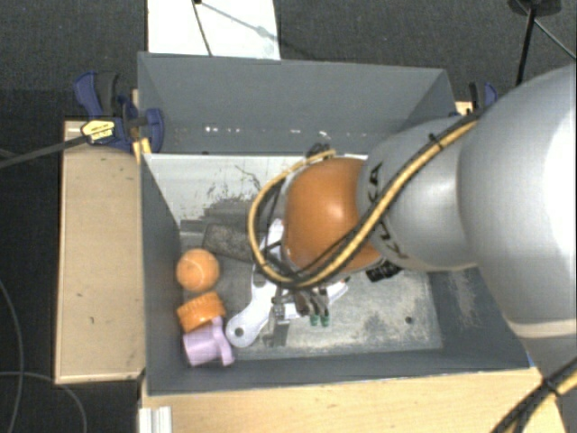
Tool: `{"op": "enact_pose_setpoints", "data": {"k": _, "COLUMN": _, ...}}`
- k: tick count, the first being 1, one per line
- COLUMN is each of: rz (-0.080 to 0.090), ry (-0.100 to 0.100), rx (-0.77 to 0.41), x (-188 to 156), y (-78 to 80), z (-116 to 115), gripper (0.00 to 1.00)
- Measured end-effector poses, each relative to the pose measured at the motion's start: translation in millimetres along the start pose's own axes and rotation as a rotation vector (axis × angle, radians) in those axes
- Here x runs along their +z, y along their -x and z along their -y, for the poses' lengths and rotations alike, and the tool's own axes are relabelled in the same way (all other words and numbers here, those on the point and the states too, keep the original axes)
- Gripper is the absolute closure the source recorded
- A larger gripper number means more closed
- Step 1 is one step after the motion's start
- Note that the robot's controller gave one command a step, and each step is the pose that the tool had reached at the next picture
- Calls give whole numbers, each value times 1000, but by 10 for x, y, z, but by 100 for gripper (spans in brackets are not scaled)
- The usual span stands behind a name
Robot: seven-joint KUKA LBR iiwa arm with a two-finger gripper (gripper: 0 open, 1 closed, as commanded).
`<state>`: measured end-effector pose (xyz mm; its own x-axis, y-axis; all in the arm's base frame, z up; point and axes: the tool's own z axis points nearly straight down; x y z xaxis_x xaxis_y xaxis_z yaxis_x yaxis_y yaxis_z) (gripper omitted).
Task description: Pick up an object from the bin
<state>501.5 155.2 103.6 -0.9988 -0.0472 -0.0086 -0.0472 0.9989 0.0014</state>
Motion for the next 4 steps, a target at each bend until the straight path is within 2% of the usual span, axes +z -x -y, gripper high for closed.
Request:
{"op": "enact_pose_setpoints", "data": {"k": 1, "rz": -7, "ry": 0, "rx": -32, "x": 329, "y": -107, "z": -56, "gripper": 100}}
{"op": "enact_pose_setpoints", "data": {"k": 3, "rz": -8, "ry": -1, "rx": -42, "x": 328, "y": -131, "z": -79, "gripper": 100}}
{"op": "enact_pose_setpoints", "data": {"k": 4, "rz": -16, "ry": -3, "rx": -62, "x": -82, "y": -87, "z": -109, "gripper": 100}}
